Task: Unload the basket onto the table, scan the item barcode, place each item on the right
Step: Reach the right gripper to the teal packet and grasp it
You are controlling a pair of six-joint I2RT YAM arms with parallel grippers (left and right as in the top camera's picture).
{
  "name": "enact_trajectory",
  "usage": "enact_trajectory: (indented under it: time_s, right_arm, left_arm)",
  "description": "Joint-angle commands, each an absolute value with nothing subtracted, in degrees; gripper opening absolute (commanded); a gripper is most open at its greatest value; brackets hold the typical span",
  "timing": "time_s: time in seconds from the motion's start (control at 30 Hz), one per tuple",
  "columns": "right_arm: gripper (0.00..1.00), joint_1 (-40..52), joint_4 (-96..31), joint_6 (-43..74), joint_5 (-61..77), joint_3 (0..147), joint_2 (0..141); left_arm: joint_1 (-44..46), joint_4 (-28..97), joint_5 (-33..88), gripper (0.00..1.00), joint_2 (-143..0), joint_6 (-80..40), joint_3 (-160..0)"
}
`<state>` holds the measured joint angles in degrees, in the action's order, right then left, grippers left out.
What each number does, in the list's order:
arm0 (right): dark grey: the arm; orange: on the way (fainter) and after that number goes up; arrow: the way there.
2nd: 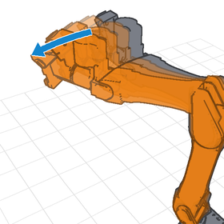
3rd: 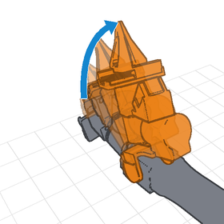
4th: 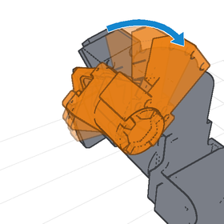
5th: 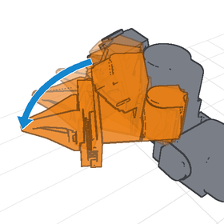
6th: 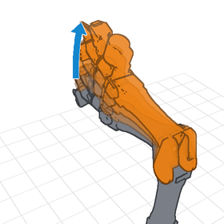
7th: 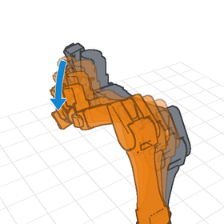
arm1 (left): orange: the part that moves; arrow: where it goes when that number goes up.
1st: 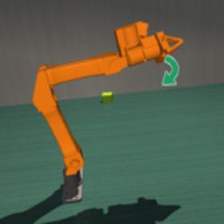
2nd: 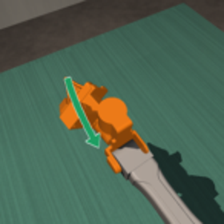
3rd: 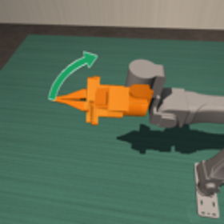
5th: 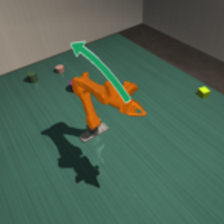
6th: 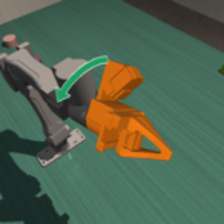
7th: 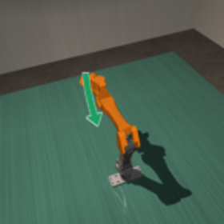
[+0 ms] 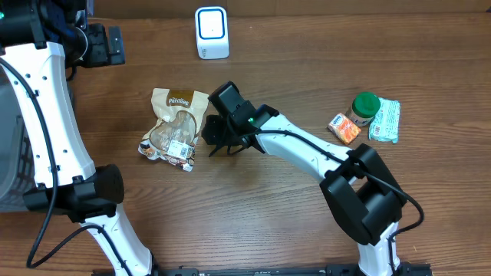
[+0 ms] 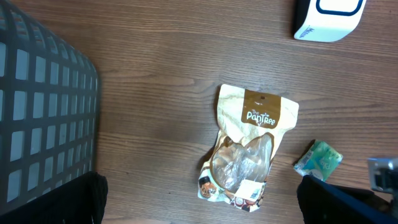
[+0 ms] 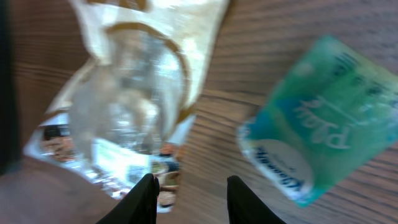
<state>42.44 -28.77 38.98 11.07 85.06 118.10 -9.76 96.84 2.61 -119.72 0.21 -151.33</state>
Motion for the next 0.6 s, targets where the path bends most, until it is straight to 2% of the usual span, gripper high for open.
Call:
enact_trajectory:
  time_s: [0.0,0.3,0.57]
  right_arm:
    - [0.34,41.5,-29.8,38.9,9.5,84.6,119.7]
    - [0.34,37.3,-37.1,33.8,9.9,85.1,119.6]
    - [0.34,31.7,-43.4,19.5,14.7,88.6,119.4]
  left_arm:
    - [-9.7,96.8,3.0,1.00,-119.9,0.9,-151.2]
    - [-9.7,96.8,3.0,1.00,-119.9,0.9,-151.2]
    - [-9.7,96.8,3.0,0.99,-119.9,0.9,-151.2]
